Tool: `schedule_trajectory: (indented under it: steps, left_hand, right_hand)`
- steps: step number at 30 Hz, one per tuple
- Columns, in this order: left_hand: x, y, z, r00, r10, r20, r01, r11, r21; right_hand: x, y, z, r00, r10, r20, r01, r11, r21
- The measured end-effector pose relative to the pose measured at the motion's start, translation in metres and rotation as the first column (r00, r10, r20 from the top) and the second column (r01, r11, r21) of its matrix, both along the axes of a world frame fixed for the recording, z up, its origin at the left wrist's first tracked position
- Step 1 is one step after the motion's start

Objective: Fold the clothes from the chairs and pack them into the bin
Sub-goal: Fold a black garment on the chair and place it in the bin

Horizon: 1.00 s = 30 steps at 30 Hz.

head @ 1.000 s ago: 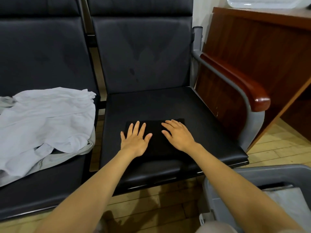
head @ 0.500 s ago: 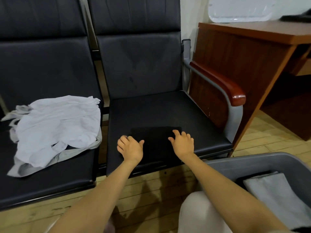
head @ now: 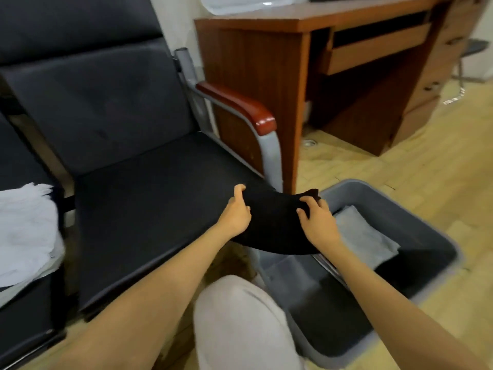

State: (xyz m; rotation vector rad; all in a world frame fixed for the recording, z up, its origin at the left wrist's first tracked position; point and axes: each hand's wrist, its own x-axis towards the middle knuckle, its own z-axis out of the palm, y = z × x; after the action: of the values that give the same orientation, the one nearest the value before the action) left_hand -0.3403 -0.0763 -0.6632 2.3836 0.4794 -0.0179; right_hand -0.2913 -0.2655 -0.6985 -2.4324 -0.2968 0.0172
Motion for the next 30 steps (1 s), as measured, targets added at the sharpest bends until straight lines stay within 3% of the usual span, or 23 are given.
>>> schedule_trajectory:
  steps: [6,13,17,20,24,30]
  left_hand:
    - [0.044,-0.076,-0.059,0.932,-0.325,-0.163,0.335,0.942,0.032]
    - [0.085,-0.100,-0.124,0.755,-0.480,-0.447,0.548,0.836,0.029]
    - [0.092,-0.101,-0.160,0.653,-0.483,-0.583,0.581,0.814,-0.024]
    - [0.093,-0.103,-0.188,0.609,-0.493,-0.621,0.617,0.787,-0.020]
    - [0.086,-0.100,-0.217,0.577,-0.519,-0.631,0.668,0.744,-0.002]
    - [0.073,-0.090,-0.226,0.544,-0.482,-0.687,0.680,0.733,0.024]
  right_hand:
    - [-0.010,-0.075,-0.057,0.962,-0.177,-0.208,0.185,0.983,0.016]
    - [-0.015,-0.093,-0.117,0.837,-0.288,-0.465,0.289,0.955,-0.070]
    - [-0.014,-0.078,-0.148,0.650,-0.258,-0.715,0.249,0.961,-0.120]
    - [-0.014,-0.059,-0.171,0.534,-0.285,-0.796,0.230,0.955,-0.188]
    - [-0.022,-0.042,-0.199,0.479,-0.336,-0.811,0.205,0.941,-0.269]
    - [-0.041,-0.035,-0.212,0.396,-0.322,-0.860,0.016,0.939,-0.344]
